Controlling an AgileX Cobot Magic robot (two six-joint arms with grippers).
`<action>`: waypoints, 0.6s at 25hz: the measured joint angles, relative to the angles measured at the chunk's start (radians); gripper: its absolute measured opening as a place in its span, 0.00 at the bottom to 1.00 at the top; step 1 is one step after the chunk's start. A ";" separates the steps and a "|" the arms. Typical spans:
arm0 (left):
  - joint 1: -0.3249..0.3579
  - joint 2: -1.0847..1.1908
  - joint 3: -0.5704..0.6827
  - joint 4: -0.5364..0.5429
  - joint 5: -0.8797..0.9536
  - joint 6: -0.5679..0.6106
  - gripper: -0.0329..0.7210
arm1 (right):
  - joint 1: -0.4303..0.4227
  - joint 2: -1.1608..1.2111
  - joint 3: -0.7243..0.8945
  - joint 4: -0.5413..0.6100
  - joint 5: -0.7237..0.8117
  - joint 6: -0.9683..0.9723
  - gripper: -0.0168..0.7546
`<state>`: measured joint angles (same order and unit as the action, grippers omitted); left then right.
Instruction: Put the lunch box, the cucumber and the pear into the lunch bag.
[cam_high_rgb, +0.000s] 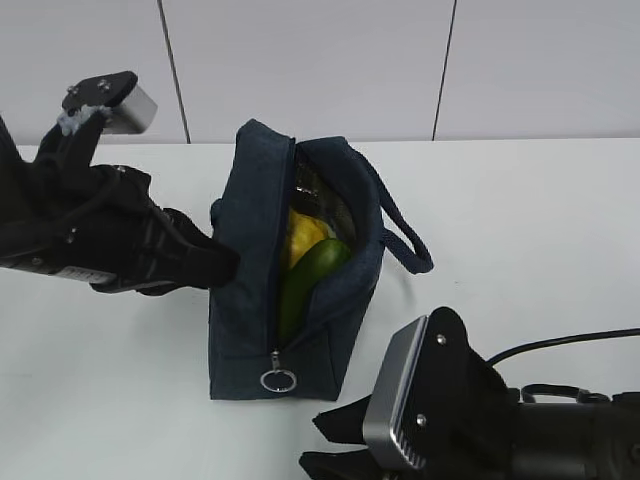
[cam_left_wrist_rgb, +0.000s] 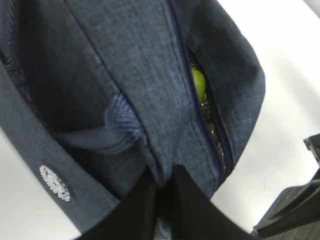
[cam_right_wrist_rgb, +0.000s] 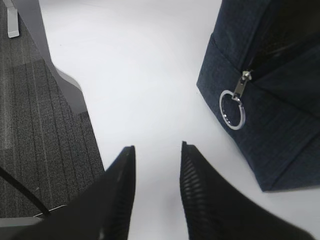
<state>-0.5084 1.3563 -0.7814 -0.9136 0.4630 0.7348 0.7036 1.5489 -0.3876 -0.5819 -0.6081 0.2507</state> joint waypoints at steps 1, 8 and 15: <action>0.000 0.000 0.000 0.004 0.000 0.000 0.05 | 0.000 0.007 0.000 0.002 -0.008 -0.005 0.35; 0.000 0.000 0.000 0.031 0.002 0.000 0.05 | 0.000 0.021 0.000 0.113 -0.023 -0.111 0.43; 0.000 0.000 0.000 0.036 0.002 0.000 0.05 | 0.000 0.101 -0.033 0.164 -0.032 -0.168 0.43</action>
<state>-0.5084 1.3563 -0.7814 -0.8776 0.4650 0.7348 0.7036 1.6499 -0.4202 -0.4176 -0.6397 0.0831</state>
